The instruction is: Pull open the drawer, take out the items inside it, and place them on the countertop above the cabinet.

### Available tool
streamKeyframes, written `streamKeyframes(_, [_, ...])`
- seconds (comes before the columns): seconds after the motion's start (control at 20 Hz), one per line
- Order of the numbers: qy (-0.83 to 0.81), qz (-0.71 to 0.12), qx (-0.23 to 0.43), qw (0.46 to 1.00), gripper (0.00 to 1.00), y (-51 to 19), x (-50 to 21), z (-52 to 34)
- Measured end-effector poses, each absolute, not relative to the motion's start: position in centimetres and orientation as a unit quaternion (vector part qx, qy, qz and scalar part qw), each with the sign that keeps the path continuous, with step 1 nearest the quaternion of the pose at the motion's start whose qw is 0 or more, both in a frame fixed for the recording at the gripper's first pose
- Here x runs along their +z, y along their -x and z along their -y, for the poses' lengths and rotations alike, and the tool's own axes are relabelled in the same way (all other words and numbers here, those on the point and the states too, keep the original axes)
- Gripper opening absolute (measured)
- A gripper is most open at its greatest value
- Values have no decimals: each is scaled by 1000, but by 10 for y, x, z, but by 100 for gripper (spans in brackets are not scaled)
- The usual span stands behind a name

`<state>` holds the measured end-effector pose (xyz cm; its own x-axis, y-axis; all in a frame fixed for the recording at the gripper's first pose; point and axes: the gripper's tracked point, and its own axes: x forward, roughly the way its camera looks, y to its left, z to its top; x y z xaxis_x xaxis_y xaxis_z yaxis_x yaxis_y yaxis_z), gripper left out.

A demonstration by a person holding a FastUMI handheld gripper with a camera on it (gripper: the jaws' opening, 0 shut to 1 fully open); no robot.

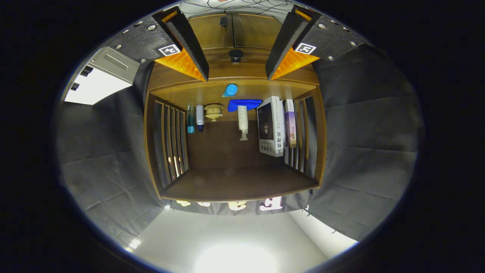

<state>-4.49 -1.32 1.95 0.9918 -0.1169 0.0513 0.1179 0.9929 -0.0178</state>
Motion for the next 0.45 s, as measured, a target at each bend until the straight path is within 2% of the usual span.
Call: streamKeyframes(0.45, [19,27,-54,998,94,43,20,8])
